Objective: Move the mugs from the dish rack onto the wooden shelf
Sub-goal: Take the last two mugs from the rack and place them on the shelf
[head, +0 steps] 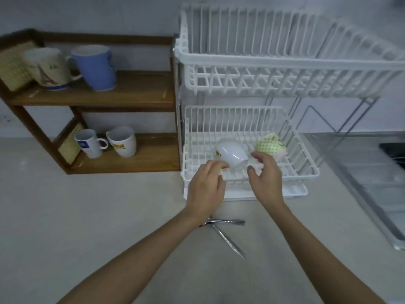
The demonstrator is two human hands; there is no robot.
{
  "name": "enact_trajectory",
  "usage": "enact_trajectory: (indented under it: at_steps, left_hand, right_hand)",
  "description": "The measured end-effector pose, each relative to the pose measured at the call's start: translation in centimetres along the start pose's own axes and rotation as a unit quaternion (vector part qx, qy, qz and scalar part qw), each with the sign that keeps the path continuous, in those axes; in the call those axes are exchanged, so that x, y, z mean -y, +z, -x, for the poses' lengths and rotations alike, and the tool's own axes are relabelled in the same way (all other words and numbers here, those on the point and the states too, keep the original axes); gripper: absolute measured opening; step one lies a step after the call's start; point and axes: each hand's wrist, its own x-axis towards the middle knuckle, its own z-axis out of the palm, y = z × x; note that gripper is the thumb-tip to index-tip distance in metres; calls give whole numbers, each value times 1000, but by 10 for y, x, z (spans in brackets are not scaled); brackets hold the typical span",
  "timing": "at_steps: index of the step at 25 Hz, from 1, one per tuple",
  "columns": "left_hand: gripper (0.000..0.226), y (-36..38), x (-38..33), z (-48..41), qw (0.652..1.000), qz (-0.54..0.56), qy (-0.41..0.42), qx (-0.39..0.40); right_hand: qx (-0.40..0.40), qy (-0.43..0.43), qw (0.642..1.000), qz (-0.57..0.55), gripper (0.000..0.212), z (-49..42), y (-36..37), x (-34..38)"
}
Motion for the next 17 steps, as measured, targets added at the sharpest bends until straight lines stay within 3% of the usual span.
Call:
enact_trajectory:
  at_steps: [2, 4, 8, 12, 17]
  left_hand:
    - [40, 20, -11, -32, 988, 62, -143, 12]
    - [50, 38, -15, -63, 948, 81, -306, 40]
    - [75, 69, -15, -99, 874, 83, -466, 110]
    - [99, 99, -7, -113, 815, 146, -555, 75]
    - [107, 117, 6, -114, 799, 196, -567, 50]
  right_hand:
    - [2, 71, 996, 55, 46, -33, -18, -22]
    - [25, 132, 986, 101, 58, -67, -29, -38]
    - [116, 199, 954, 194, 76, -124, -33, -61]
    - [209, 229, 924, 222, 101, -139, -18, -82]
    - [175, 229, 932, 220, 104, -133, -7, -96]
